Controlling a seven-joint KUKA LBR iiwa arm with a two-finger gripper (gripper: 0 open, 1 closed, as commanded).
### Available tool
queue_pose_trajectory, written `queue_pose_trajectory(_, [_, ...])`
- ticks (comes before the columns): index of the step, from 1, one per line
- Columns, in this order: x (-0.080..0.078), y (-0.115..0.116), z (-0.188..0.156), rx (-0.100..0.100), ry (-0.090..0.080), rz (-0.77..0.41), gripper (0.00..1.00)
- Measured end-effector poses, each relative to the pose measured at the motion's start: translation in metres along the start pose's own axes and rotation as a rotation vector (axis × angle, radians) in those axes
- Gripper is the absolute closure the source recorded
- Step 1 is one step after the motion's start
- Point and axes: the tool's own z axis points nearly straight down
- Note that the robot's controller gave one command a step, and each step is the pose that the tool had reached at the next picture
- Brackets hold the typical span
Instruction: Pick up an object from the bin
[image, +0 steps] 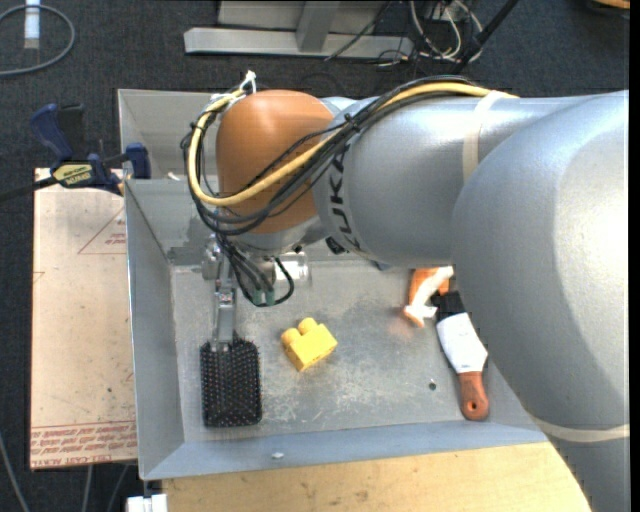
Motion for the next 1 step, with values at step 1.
queue_pose_trajectory(1, [-0.0017, -0.001, -0.0051, -0.001, -0.007, 0.003, 0.0])
